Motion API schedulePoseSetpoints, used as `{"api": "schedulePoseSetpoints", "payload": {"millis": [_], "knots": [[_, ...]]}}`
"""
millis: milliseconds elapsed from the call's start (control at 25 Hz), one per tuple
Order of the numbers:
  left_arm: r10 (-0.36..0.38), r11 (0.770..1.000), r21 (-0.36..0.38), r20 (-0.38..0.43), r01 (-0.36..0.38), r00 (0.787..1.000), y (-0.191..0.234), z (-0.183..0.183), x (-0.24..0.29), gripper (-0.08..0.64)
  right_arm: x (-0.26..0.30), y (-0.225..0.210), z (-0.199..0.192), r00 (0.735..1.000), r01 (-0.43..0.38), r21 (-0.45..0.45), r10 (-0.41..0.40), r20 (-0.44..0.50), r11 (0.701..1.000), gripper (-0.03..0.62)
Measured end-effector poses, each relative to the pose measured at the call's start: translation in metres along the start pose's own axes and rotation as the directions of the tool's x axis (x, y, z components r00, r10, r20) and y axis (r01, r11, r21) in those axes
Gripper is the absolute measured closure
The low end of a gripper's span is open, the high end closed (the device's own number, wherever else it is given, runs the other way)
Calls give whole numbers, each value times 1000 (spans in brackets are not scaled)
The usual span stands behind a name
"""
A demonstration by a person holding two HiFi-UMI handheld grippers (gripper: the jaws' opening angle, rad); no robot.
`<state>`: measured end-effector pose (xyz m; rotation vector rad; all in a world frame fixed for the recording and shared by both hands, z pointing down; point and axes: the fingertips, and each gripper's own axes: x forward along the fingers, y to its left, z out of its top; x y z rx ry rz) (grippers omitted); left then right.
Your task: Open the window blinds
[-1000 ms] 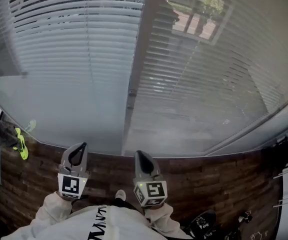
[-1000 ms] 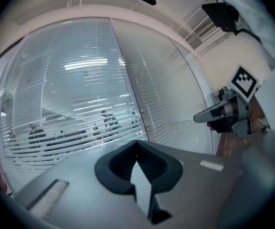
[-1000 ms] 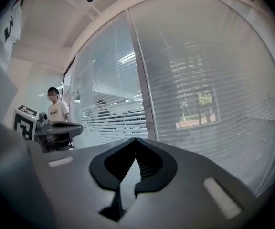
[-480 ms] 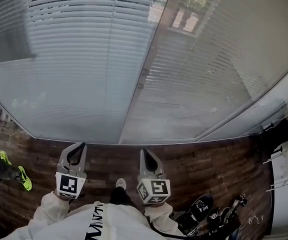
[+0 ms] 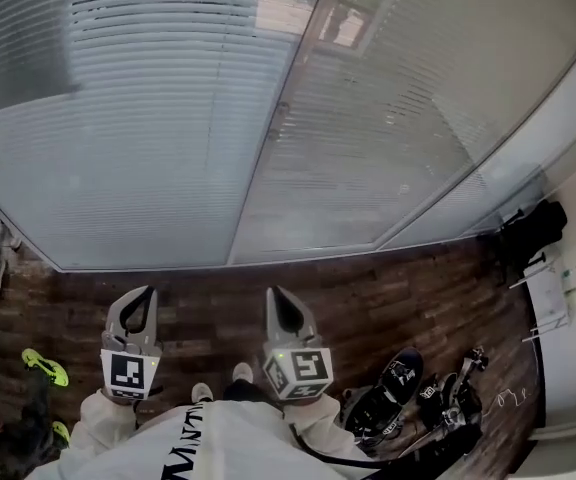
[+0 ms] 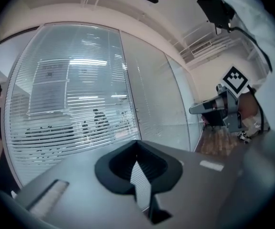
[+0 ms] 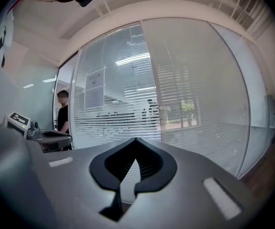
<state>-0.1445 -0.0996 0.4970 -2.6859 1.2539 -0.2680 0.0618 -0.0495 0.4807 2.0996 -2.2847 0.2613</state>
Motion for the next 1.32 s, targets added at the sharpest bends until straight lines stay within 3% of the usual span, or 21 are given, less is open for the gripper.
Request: {"api": "schedulePoseSetpoints", "payload": {"millis": [280,1320], "knots": [[-37,999,5,10,37,999,-45,10,-15,560,-52,-14,-7,1000,27,25,-27,11,999,592],[-10,1000,26,-9,11,1000,-89,41,4,560,-64,-51,6,999,-22,23,21,43,1000,592]]}}
